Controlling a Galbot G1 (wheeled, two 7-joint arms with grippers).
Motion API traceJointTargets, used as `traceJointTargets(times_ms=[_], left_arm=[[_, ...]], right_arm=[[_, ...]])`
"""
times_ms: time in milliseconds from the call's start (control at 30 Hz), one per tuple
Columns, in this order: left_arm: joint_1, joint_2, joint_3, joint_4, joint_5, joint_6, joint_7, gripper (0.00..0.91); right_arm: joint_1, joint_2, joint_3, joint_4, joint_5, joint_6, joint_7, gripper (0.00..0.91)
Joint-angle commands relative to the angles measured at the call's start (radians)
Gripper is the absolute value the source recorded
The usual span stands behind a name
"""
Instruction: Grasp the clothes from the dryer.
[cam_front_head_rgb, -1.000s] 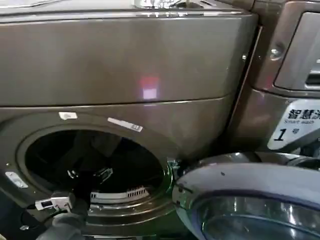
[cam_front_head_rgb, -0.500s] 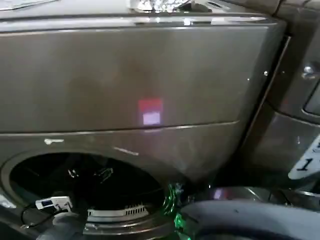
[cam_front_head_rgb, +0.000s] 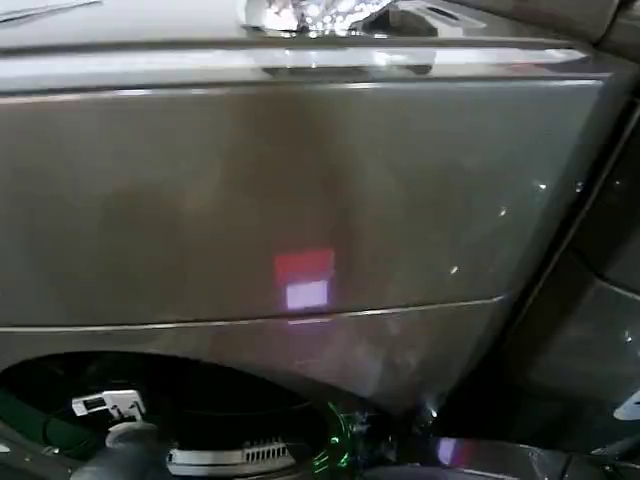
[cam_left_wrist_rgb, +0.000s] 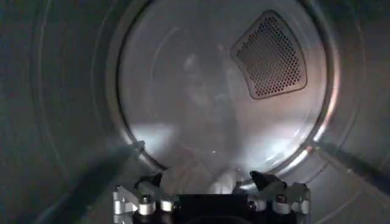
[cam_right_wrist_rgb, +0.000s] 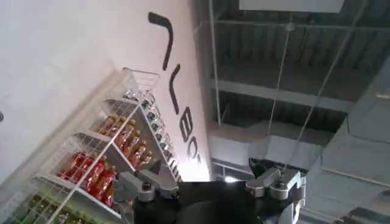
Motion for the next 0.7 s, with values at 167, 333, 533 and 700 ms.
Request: traceJointTargets(times_ms=[167,333,533,700], left_arm=[[-0.365,0.008,0.089,0.391,-0.025,-0.025,-0.026,0.907],[-0.439,0.010,0.112,0.489,-0.045,-0.024,-0.043,0.907],[-0.526,0.005,0.140,0.615,-0.043,-0.034,-0.044,0.907],[-0.596,0.002,0.164,0.706,-0.046,-0.024,-0.046,0.907]], right_arm=[[-0.008,0.009,0.013,0.004,0.009,0.000,-0.002,0.907],[-0.011,0.015,0.017,0.005,0.015,0.000,-0.004,0.907],[-0.013,0.017,0.021,0.005,0.023,0.000,-0.007,0.907],[-0.015,0.016,0.026,0.004,0.031,-0.001,-0.008,0.907]])
